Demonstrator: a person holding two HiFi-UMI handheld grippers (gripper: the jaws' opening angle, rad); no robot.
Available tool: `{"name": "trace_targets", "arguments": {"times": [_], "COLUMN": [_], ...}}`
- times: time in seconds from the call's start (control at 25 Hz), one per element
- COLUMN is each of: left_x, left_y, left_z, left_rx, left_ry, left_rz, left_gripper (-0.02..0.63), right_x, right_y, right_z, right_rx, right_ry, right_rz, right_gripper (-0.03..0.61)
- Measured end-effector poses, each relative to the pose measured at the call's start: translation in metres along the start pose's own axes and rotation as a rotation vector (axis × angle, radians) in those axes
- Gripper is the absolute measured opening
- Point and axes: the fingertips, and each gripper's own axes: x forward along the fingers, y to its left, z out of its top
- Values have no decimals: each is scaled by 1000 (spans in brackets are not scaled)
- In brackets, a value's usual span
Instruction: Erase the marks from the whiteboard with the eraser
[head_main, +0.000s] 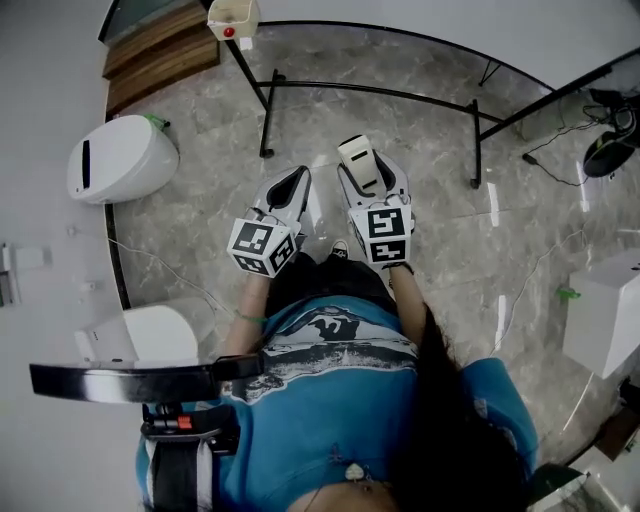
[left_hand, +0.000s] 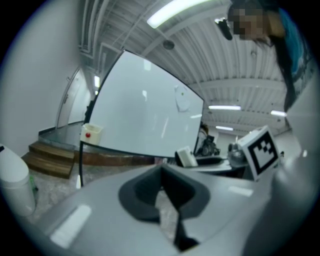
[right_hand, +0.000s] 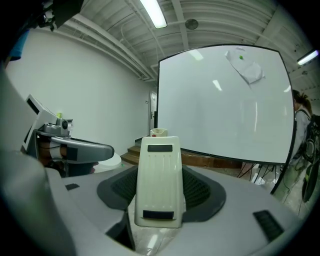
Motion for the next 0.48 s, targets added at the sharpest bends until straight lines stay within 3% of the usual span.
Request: {"name": "trace_targets", "arguments": {"times": [0.28,0.48], "left_x": [-28,-70], "left_y": [1,21], "left_z": [-16,-19], "left_rx": [-17,-26], "left_ry": [17,11], "left_rz": [39,71], "left_gripper": [3,5], "right_x": [-6,-4], "right_y": [23,63], "right_z": [-11,-9], "right_rx": [27,41], "right_ry": [30,36], "right_rz": [47,70], "right_gripper": [262,262]}}
